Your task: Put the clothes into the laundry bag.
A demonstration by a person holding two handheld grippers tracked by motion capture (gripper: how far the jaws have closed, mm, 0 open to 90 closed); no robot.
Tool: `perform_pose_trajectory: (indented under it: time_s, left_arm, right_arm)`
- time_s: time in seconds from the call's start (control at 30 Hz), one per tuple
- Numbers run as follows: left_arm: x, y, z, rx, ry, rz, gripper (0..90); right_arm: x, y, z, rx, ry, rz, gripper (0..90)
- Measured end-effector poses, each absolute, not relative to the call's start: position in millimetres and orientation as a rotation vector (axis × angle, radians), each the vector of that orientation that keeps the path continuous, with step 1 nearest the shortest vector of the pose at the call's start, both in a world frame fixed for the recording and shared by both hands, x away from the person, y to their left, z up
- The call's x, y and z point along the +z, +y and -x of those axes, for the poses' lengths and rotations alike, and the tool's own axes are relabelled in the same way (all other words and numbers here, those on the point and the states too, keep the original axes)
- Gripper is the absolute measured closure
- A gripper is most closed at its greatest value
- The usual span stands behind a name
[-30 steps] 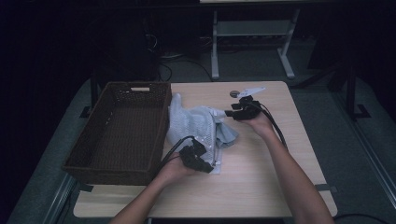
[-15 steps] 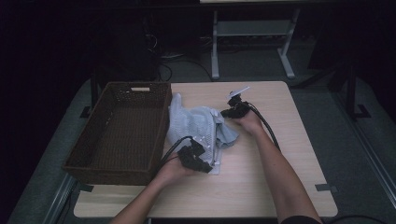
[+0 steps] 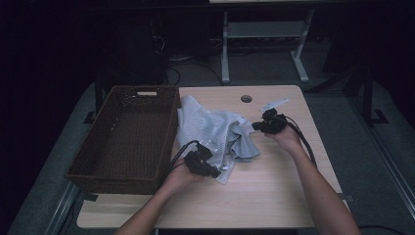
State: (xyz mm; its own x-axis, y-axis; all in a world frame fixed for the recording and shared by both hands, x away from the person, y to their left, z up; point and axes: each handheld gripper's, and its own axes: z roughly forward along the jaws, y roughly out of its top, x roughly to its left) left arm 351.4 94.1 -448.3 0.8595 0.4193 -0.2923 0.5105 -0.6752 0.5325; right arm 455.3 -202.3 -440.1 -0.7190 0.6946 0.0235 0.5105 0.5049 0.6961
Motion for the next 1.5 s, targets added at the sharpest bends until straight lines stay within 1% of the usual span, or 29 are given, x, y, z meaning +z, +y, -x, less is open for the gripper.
perform_pose_trajectory:
  time_s: [0.3,0.53,0.63,0.7,0.87,0.97,1.03,1.17,1.3,1.4,1.5]
  left_arm:
    - [-448,100,-356,-0.161,0.741,-2.385,87.6]
    - [-449,103,-358,-0.140,0.785,-2.374,86.9]
    - [-448,104,-359,-0.119,0.802,-2.367,85.2]
    - [-446,105,-358,-0.099,0.812,-2.355,80.3]
    - [-421,105,-349,-0.008,0.807,-2.313,56.4]
    - [-400,105,-341,0.031,0.777,-2.273,48.5]
    - [-389,104,-335,0.059,0.743,-2.266,45.3]
    - [-381,91,-323,0.017,0.654,-2.262,43.3]
    - [-388,61,-316,-0.041,0.558,-2.291,39.2]
    - [-399,40,-319,-0.049,0.534,-2.318,36.1]
    - [-411,25,-327,-0.040,0.543,-2.340,35.6]
  right_arm:
    - [-438,-235,-396,1.017,2.472,-1.037,88.7]
    - [-437,-250,-349,1.004,2.493,-1.043,88.7]
    - [-437,-254,-327,1.008,2.509,-1.051,88.7]
    - [-438,-256,-313,1.012,2.516,-1.051,88.7]
    - [-442,-261,-294,1.019,2.533,-1.066,88.7]
    - [-441,-262,-288,1.025,2.536,-1.070,88.7]
    - [-441,-262,-285,1.034,2.540,-1.071,88.7]
    - [-443,-259,-285,1.031,2.557,-1.063,88.6]
    - [-444,-256,-284,1.027,2.572,-1.056,88.7]
    - [-446,-256,-284,1.022,2.577,-1.052,88.6]
    - [-446,-256,-285,1.025,2.581,-1.051,88.6]
